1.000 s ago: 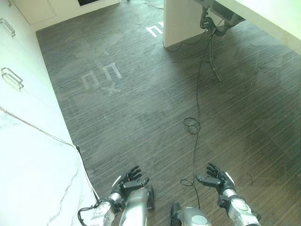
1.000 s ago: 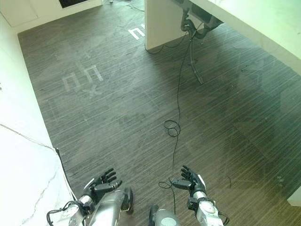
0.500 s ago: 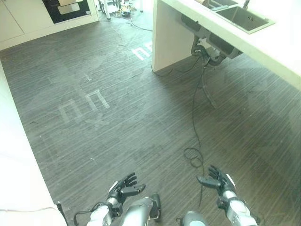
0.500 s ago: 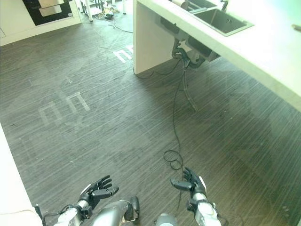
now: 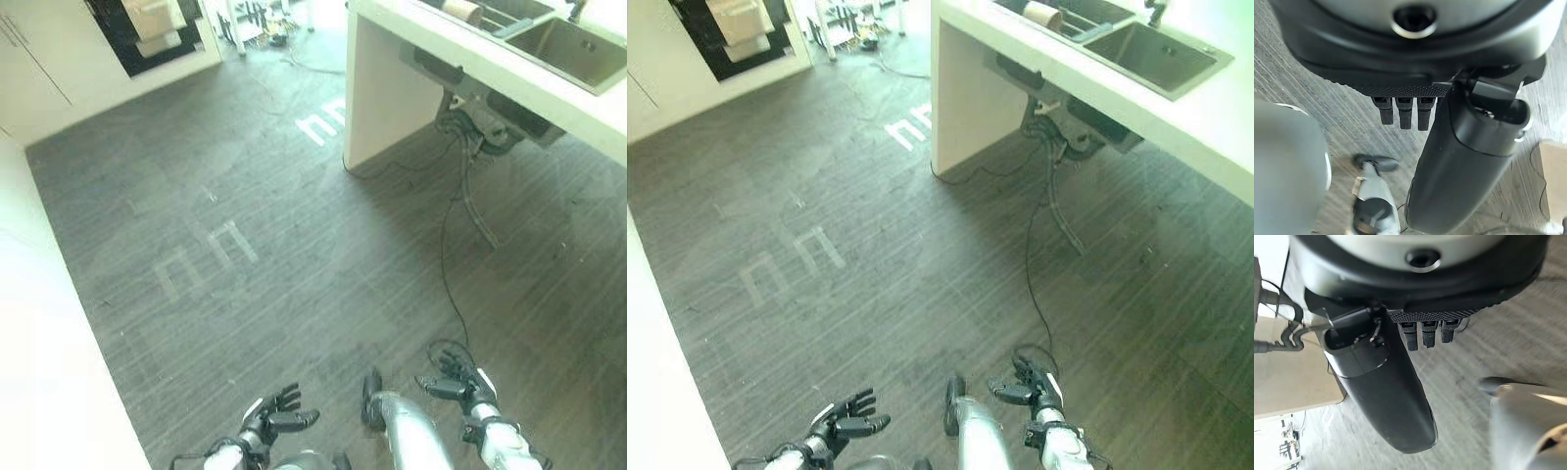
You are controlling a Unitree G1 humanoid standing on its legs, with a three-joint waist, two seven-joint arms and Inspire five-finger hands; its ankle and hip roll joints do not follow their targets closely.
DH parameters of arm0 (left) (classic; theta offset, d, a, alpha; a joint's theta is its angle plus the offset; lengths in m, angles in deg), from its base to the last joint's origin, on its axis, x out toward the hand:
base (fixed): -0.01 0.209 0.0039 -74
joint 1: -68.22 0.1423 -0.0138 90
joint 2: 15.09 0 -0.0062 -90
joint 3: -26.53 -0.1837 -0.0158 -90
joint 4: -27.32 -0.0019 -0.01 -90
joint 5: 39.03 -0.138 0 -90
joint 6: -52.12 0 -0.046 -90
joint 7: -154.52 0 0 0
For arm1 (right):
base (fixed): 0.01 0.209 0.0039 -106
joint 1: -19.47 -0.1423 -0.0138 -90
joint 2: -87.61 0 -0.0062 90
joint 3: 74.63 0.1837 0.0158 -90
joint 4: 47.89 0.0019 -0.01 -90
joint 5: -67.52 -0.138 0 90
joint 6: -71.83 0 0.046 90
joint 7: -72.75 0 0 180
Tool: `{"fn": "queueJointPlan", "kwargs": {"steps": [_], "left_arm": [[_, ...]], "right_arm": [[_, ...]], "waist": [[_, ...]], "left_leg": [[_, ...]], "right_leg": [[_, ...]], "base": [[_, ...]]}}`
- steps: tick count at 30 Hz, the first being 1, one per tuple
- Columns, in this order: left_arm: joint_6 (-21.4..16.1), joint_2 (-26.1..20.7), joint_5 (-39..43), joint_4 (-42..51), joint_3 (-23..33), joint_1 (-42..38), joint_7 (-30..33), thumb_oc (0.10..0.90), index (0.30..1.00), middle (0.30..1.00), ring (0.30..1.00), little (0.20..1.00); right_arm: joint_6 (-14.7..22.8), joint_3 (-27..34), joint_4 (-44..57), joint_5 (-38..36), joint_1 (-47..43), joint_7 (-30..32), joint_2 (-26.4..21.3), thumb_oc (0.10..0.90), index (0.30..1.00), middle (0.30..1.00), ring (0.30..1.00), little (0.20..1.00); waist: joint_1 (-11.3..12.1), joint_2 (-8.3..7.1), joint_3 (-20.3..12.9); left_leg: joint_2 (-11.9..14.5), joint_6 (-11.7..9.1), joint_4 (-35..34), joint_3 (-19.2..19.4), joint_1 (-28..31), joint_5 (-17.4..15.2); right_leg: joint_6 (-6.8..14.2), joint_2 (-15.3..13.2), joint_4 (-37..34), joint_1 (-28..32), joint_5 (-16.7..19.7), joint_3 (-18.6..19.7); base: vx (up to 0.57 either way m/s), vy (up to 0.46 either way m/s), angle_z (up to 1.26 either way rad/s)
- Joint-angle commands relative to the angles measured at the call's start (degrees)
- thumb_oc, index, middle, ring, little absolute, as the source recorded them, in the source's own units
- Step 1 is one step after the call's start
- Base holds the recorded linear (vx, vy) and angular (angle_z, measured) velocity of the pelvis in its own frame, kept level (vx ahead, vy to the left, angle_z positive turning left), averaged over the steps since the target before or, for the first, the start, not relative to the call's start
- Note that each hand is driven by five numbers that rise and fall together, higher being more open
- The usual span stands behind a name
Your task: Place the dishes in the dishwasher.
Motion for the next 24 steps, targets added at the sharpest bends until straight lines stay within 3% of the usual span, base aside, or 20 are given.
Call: {"fn": "queueJointPlan", "kwargs": {"steps": [1, 2, 3, 4, 5, 6, 8, 9, 11, 12, 13, 15, 17, 19, 20, 24], "left_arm": [[-0.1, -1.2, 0.4, 0.5, 0.3, -1.8, 2.3, 0.800, 0.900, 0.900, 0.900, 0.900], [0.0, -1.1, 1.0, 0.0, 0.5, -1.7, 2.7, 0.800, 0.900, 0.900, 0.900, 0.900], [-0.3, -0.6, 1.6, -1.1, 1.4, -1.4, 4.0, 0.800, 0.900, 0.900, 0.900, 0.900], [-0.7, -0.4, 1.5, -1.7, 1.9, -1.2, 4.3, 0.800, 0.900, 0.900, 0.900, 0.900], [-1.3, -0.4, 0.9, -2.3, 2.4, -1.1, 4.3, 0.800, 0.900, 0.900, 0.900, 0.900], [-2.1, -0.2, -0.4, -3.1, 3.2, -0.6, 4.7, 0.800, 0.900, 0.900, 0.900, 0.900], [-2.1, -0.2, -1.1, -3.8, 3.7, -0.1, 5.1, 0.800, 0.900, 0.900, 0.900, 0.900], [-1.8, -0.2, -1.4, -3.9, 3.6, 0.1, 5.6, 0.800, 0.900, 0.900, 0.900, 0.900], [-2.0, -0.1, -1.2, -4.5, 3.5, 0.7, 6.3, 0.800, 0.900, 0.900, 0.900, 0.900], [-2.1, -0.1, -1.1, -4.6, 3.6, 1.1, 6.8, 0.800, 0.900, 0.900, 0.900, 0.900], [-2.0, -0.1, -0.9, -4.7, 3.6, 1.3, 7.2, 0.800, 0.900, 0.900, 0.900, 0.900], [-1.9, 0.2, -0.9, -4.8, 3.9, 2.3, 7.6, 0.800, 0.900, 0.900, 0.900, 0.900], [-1.7, 0.3, -0.5, -4.5, 4.3, 3.6, 7.7, 0.800, 0.900, 0.900, 0.900, 0.900], [-1.2, 0.1, 0.0, -4.2, 4.6, 3.8, 7.2, 0.800, 0.900, 0.900, 0.900, 0.900], [-1.3, 0.0, 0.1, -4.7, 4.9, 3.7, 6.4, 0.800, 0.900, 0.900, 0.900, 0.900], [-2.3, 0.2, 0.4, -6.1, 5.1, 3.3, 6.3, 0.800, 0.900, 0.900, 0.900, 0.900]], "right_arm": [[4.4, 0.6, 5.3, -1.3, -4.3, -0.4, -2.9, 0.800, 0.900, 0.900, 0.900, 0.900], [4.4, 0.5, 5.4, -1.3, -4.4, -0.4, -3.0, 0.800, 0.900, 0.900, 0.900, 0.900], [4.4, 0.4, 5.9, -1.1, -4.6, -0.2, -3.4, 0.800, 0.900, 0.900, 0.900, 0.900], [4.6, 0.4, 6.2, -1.1, -4.5, 0.1, -3.6, 0.800, 0.900, 0.900, 0.900, 0.900], [4.7, 0.4, 6.5, -1.2, -4.4, 0.2, -4.0, 0.800, 0.900, 0.900, 0.900, 0.900], [5.2, 0.6, 6.8, -1.3, -3.8, 0.4, -4.6, 0.800, 0.900, 0.900, 0.900, 0.900], [5.2, 1.1, 6.8, -1.4, -3.3, 0.3, -5.0, 0.800, 0.900, 0.900, 0.900, 0.900], [5.2, 1.1, 6.7, -1.6, -3.2, 0.6, -5.0, 0.800, 0.900, 0.900, 0.900, 0.900], [5.7, 0.8, 5.5, -1.5, -3.4, 0.1, -4.8, 0.800, 0.900, 0.900, 0.900, 0.900], [5.4, 0.6, 5.3, -1.2, -3.5, 0.3, -4.4, 0.800, 0.900, 0.900, 0.900, 0.900], [4.9, 0.3, 5.3, -1.4, -3.5, 0.6, -4.3, 0.800, 0.900, 0.900, 0.900, 0.900], [4.1, -0.5, 5.3, -1.3, -3.3, 1.1, -4.1, 0.800, 0.900, 0.900, 0.900, 0.900], [3.3, -1.2, 5.9, -0.8, -3.0, 1.1, -4.4, 0.800, 0.900, 0.900, 0.900, 0.900], [2.8, -1.0, 6.8, -0.4, -2.7, 1.2, -4.9, 0.800, 0.900, 0.900, 0.900, 0.900], [2.7, -0.7, 7.2, -0.1, -2.8, 1.4, -5.4, 0.800, 0.900, 0.900, 0.900, 0.900], [2.5, 0.0, 6.7, 0.3, -2.6, 0.6, -5.5, 0.800, 0.900, 0.900, 0.900, 0.900]], "waist": [[-0.5, -1.98, -2.0], [-0.6, -2.05, -2.1], [-0.3, -2.52, -2.4], [-0.1, -2.69, -2.4], [0.1, -2.79, -2.3], [0.5, -3.13, -1.8], [0.7, -3.73, -1.3], [0.9, -3.94, -1.0], [1.9, -4.08, -0.5], [2.4, -4.45, -0.3], [2.8, -4.60, 0.0], [4.4, -4.42, 0.7], [5.8, -4.52, 1.9], [5.7, -4.47, 2.5], [5.3, -4.16, 2.4], [5.4, -4.50, 1.8]], "left_leg": [[1.6, 0.9, 2.5, -0.6, -6.0, -2.2], [1.6, 0.4, 2.5, -0.5, -5.3, -1.6], [1.5, -1.5, 2.5, -0.2, -3.1, 3.4], [1.8, -2.8, 5.7, -0.3, -3.6, 6.2], [2.4, -3.9, 11.6, -0.6, -5.9, 8.7], [3.2, -5.0, 24.9, -0.8, -12.7, 11.4], [4.5, -4.8, 34.2, -0.3, -19.6, 12.3], [4.0, -3.8, 34.9, -0.1, -23.0, 12.3], [0.6, -2.8, 27.8, -1.2, -23.9, 11.0], [0.2, -2.8, 17.3, -1.9, -23.2, 12.3], [-0.5, -3.2, 11.6, -3.3, -23.6, 13.7], [-1.8, -5.4, 4.0, -8.1, -27.5, 19.9], [-1.9, -6.4, 3.5, -9.8, -35.2, 24.3], [-1.4, -6.2, 4.6, -8.2, -37.3, 24.9], [-0.7, -5.5, 2.9, -6.6, -35.0, 23.0], [-1.5, -4.2, 2.8, -6.0, -31.1, 19.6]], "right_leg": [[9.3, -3.5, 2.1, 0.9, -8.8, 3.3], [9.0, -3.5, 2.1, 1.2, -9.2, 3.5], [7.9, -3.5, 2.1, 2.4, -10.4, 3.9], [7.2, -3.4, 2.1, 3.1, -11.0, 4.2], [6.5, -3.2, 2.1, 3.8, -11.6, 4.5], [5.4, -2.8, 2.1, 5.6, -12.5, 5.5], [4.3, -2.4, 2.1, 7.9, -13.6, 6.7], [3.9, -2.2, 2.1, 8.4, -13.5, 7.3], [4.7, -1.4, 2.1, 9.8, -13.7, 9.5], [5.1, -0.9, 2.1, 10.4, -14.2, 10.9], [5.4, -0.3, 2.1, 11.0, -14.7, 12.1], [5.8, 1.3, 2.1, 12.6, -15.2, 14.7], [5.5, 1.9, 2.1, 13.8, -15.4, 16.7], [5.3, 1.5, 2.1, 14.4, -15.9, 16.6], [5.5, 1.1, 2.1, 14.8, -16.5, 15.8], [6.2, -0.1, 2.1, 17.7, -17.0, 14.9]], "base": [[0.46, -0.327, -0.19], [0.32, -0.252, -0.51], [0.32, -0.282, -0.59], [0.34, -0.333, -0.42], [0.29, -0.355, -0.26], [0.26, -0.334, -0.12], [0.23, -0.265, 0.12], [0.22, -0.133, -0.25], [0.30, -0.016, -0.60], [0.38, 0.031, -0.70], [0.37, 0.050, -0.93], [0.35, 0.066, -1.06], [0.36, 0.125, -0.75], [0.30, 0.189, -0.94], [0.36, 0.247, -0.79], [0.37, 0.250, -0.86]]}}
